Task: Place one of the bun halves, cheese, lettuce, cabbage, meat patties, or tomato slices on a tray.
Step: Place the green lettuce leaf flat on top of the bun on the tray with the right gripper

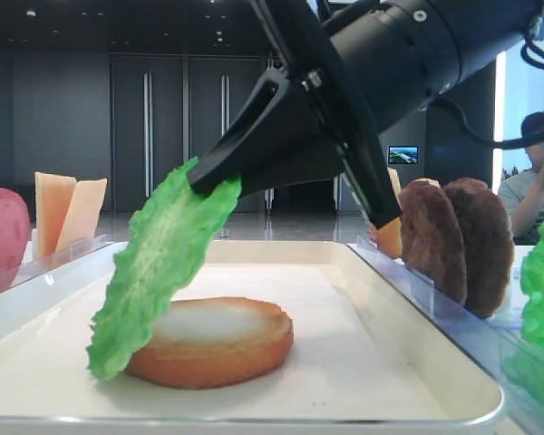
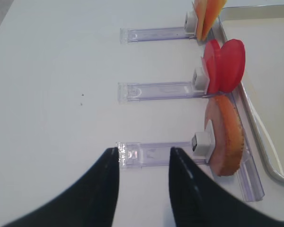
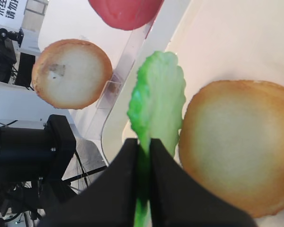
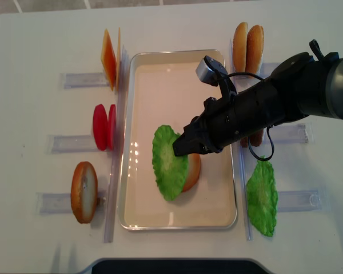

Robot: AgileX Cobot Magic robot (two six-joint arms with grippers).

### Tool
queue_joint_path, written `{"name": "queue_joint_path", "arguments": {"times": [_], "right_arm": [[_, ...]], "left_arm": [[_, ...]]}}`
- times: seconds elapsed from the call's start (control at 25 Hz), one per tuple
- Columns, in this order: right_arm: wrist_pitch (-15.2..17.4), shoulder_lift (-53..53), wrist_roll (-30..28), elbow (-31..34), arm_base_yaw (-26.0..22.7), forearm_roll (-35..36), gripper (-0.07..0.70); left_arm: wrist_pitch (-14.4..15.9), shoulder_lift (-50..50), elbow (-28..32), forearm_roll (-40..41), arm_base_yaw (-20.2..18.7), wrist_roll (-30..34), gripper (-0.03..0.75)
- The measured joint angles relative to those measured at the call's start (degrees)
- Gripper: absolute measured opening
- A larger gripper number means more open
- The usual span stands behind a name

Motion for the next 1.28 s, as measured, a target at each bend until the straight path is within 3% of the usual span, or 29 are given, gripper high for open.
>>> {"name": "queue_joint_path", "arguments": {"times": [0.96,1.28], "right_arm": [[-3.7,0.0,0.6,0.0,0.0,-2.3,0.055],[-4.1,0.0,1.3,0.0,-2.3,-2.6,0.055]], "left_arm": [[0.0,0.0,0.0,0.0,0.0,0.0,0.273],[0.0,0.0,0.0,0.0,0.0,0.0,0.273]]}}
